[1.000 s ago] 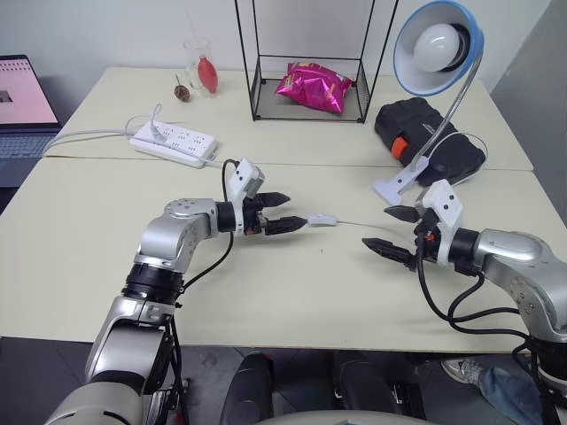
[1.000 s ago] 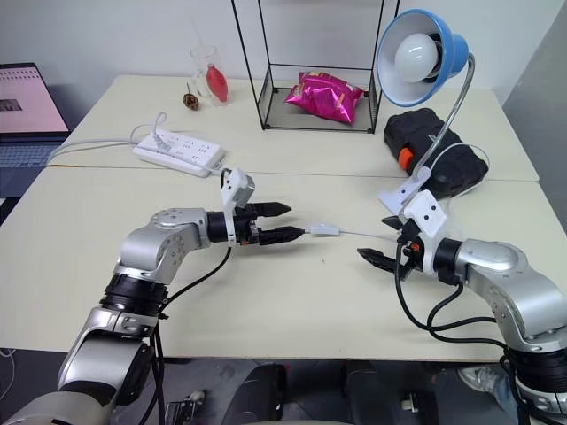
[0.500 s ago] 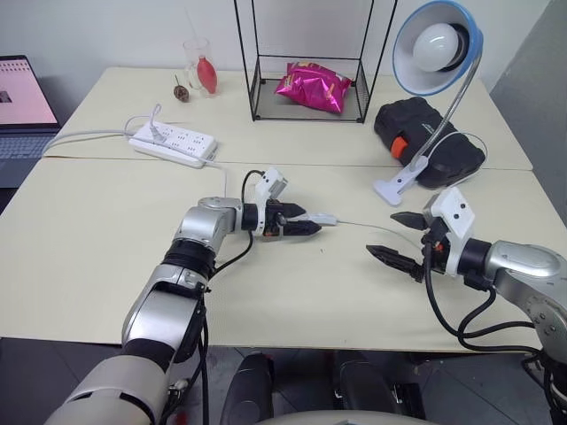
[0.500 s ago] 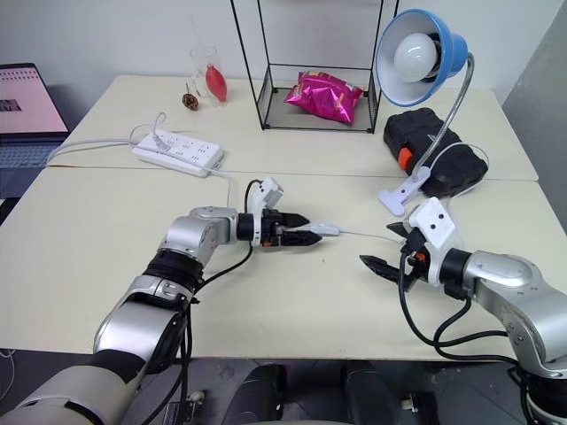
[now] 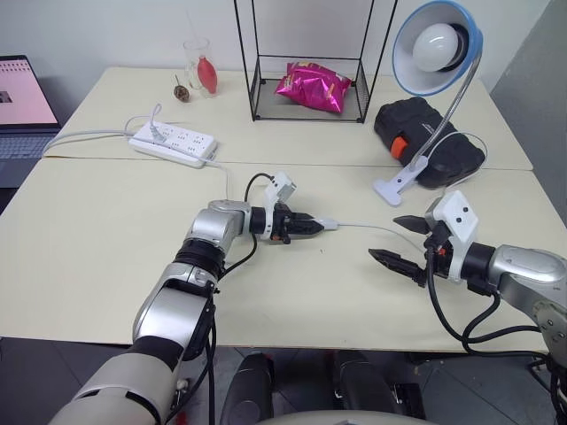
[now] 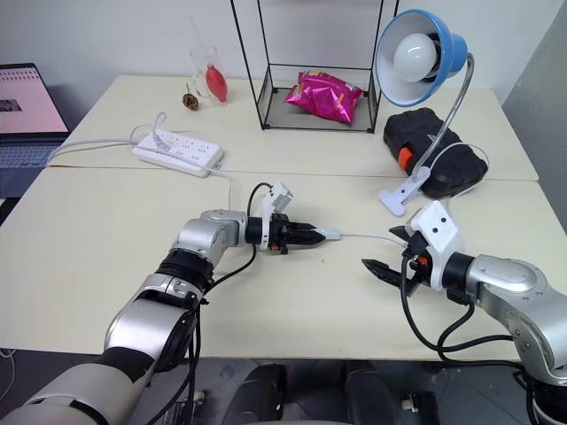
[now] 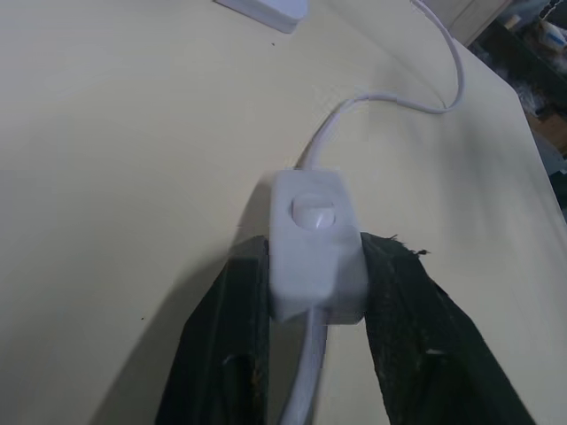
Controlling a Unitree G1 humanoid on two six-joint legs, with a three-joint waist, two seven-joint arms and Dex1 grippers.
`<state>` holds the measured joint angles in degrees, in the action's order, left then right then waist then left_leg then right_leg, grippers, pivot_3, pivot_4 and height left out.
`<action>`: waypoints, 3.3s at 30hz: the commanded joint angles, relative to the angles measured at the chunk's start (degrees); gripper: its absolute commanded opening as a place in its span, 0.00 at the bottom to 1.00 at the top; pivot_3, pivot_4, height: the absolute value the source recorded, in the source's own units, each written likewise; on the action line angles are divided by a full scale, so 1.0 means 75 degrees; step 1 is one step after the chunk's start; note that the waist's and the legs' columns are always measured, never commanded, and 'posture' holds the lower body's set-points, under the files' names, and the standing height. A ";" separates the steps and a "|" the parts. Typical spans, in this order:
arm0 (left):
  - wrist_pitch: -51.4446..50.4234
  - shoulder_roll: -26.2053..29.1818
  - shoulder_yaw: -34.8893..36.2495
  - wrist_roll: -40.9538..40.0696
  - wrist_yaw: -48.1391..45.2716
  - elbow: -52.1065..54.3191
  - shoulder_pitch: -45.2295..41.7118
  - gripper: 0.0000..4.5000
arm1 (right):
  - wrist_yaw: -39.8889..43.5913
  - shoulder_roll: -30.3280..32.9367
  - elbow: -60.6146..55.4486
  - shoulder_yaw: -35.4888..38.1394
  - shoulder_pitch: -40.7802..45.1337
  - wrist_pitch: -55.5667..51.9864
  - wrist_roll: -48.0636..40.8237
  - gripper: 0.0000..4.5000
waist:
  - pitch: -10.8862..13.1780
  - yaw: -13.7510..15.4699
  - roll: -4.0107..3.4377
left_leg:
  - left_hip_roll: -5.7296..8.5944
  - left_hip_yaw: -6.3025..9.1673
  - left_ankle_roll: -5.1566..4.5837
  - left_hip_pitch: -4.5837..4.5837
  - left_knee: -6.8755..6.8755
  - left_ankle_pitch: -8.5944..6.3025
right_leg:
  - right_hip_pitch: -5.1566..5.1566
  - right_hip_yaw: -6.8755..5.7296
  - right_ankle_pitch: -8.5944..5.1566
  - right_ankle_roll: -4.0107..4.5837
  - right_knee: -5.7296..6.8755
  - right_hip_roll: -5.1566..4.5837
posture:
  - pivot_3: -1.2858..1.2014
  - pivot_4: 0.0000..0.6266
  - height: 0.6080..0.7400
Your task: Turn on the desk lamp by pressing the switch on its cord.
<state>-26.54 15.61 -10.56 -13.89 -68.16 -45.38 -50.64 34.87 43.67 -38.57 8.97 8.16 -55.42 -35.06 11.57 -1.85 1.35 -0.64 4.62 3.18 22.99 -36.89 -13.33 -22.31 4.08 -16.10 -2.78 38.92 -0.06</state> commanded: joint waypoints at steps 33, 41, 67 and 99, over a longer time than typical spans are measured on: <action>0.2962 -0.0078 0.0585 0.0272 0.1785 0.3504 0.2070 0.25 | -0.4855 -0.4645 -0.0094 0.1052 -0.0544 -0.1120 -0.4479 1.00 | -0.0001 -0.0001 -0.0001 | -0.0010 0.0011 0.0000 0.0000 0.0003 0.0000 | 0.0001 -0.0002 0.0010 0.0016 0.0008 0.0001 | 0.52 0.24 1.00; 0.1360 0.0151 0.0606 -0.0234 0.2061 0.5268 0.2422 0.25 | -0.6884 -0.5516 0.0619 0.0703 -0.0465 -0.0146 -0.5987 1.00 | -0.0002 -0.0027 -0.0002 | -0.0012 0.0006 -0.0001 -0.0006 0.0002 0.0001 | 0.0001 0.0004 0.0001 0.0001 0.0006 0.0006 | 0.52 0.24 1.00; -0.0216 0.0301 0.0461 -0.0647 0.2472 0.6415 0.2427 0.25 | -0.7252 -0.6417 0.2258 -0.0242 0.0809 0.1645 -0.5821 1.00 | -0.0001 -0.0098 -0.0004 | -0.0017 0.0004 -0.0001 -0.0001 0.0019 0.0000 | -0.0007 0.0006 -0.0004 0.0009 -0.0002 0.0014 | 0.52 0.24 1.00; 0.0118 0.0496 0.0314 -0.0583 0.2414 0.6583 0.2591 0.25 | -0.7476 -0.6319 0.2559 -0.0456 0.0896 0.1563 -0.6242 0.11 | -0.0001 -0.0100 -0.0005 | -0.0019 0.0004 -0.0001 -0.0001 0.0039 0.0000 | -0.0016 0.0005 -0.0012 0.0021 -0.0006 0.0014 | 0.52 0.24 1.00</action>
<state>-26.97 19.36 -7.48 -17.75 -49.50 0.53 -31.09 -20.59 -3.69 -18.99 5.65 14.07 -44.16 -80.63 11.57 -2.60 1.32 -0.78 4.64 3.17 22.98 -36.60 -13.33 -22.43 4.12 -16.19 -2.62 38.87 0.04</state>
